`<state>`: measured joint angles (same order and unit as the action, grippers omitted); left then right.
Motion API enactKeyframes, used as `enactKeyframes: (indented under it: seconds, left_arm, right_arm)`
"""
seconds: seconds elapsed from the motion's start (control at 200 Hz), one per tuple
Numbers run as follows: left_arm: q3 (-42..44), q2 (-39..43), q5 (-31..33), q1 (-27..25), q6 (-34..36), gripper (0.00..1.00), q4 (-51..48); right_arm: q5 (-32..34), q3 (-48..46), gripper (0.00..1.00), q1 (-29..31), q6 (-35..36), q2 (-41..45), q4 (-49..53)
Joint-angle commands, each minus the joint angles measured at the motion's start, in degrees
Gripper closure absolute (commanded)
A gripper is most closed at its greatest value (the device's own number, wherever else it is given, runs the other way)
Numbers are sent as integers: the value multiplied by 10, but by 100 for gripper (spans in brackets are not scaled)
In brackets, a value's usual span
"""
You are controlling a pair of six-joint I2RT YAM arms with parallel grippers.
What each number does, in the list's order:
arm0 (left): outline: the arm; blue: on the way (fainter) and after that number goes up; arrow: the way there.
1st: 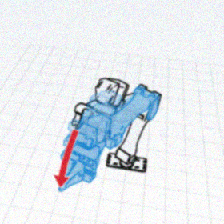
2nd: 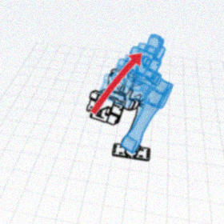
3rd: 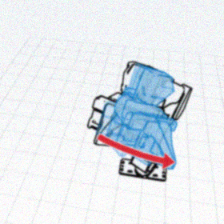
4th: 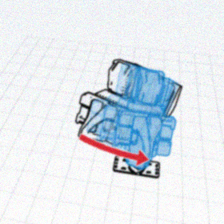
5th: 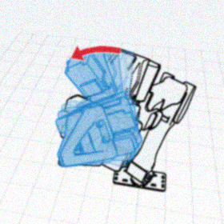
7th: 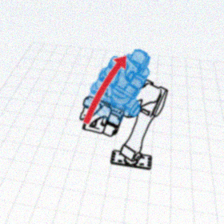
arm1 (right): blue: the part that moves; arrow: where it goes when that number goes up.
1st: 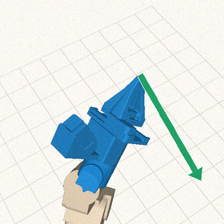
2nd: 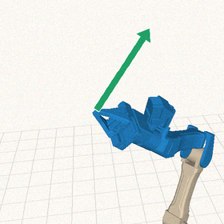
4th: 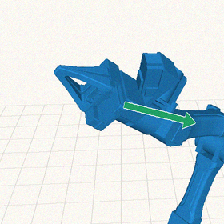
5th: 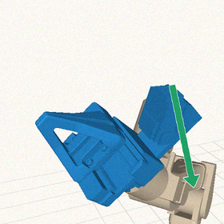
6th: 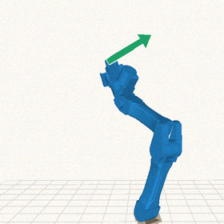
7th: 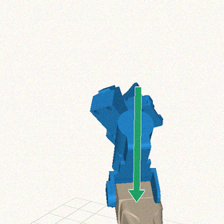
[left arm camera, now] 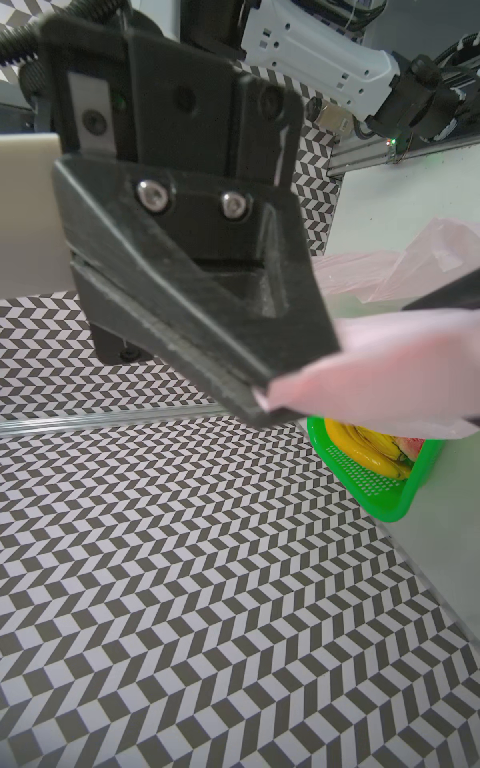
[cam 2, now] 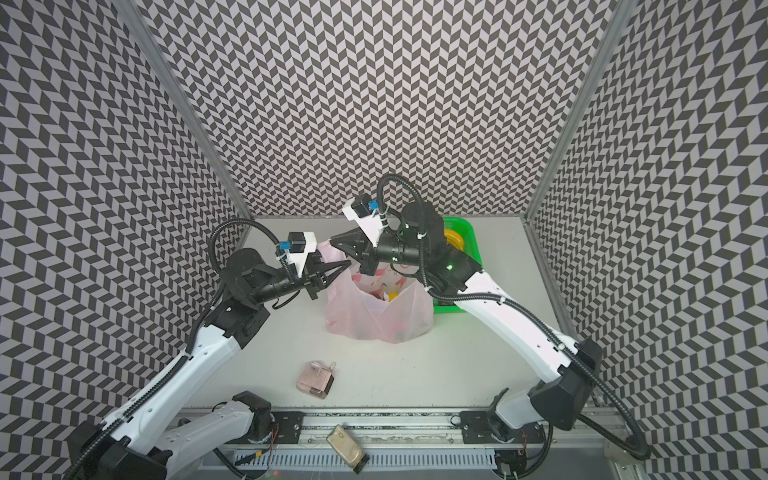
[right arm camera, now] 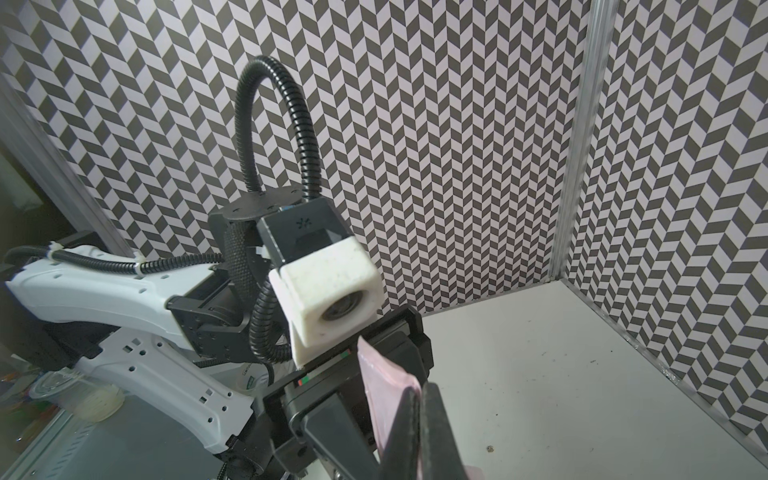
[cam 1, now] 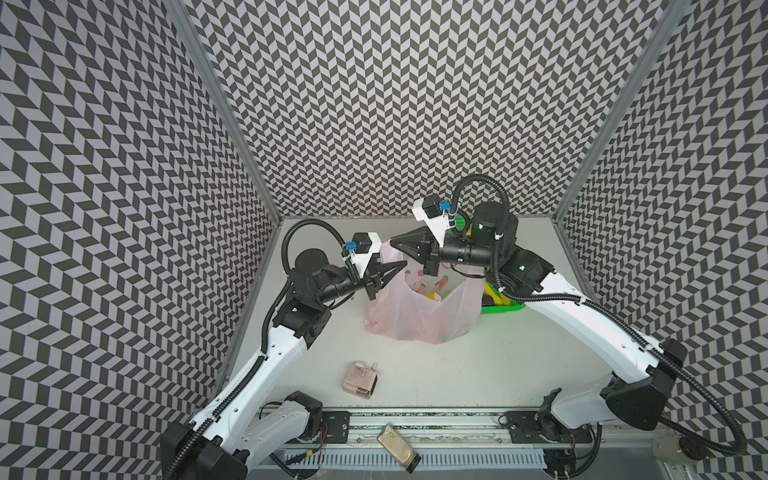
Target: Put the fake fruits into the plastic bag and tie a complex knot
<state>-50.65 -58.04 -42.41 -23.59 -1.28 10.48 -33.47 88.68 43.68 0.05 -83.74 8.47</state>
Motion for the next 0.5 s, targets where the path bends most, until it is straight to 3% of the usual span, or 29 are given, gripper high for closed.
enactKeyframes:
  seconds: [0.0, 0.07, 0.255, 0.491]
  left_arm:
    - [18, 8, 11, -1, 6, 85, 3]
    - [32, 9, 2, -1, 3, 92, 6]
    - [84, 11, -14, -1, -5, 97, 26]
    - [148, 7, -16, -6, -26, 89, 64]
  right_arm:
    - [15, 12, 100, -3, -4, 3, -50]
    - [16, 14, 100, -7, -5, 4, -47]
    - [4, 14, 100, -18, -16, 7, -52]
    - [-10, 18, 100, -27, -28, 6, -61]
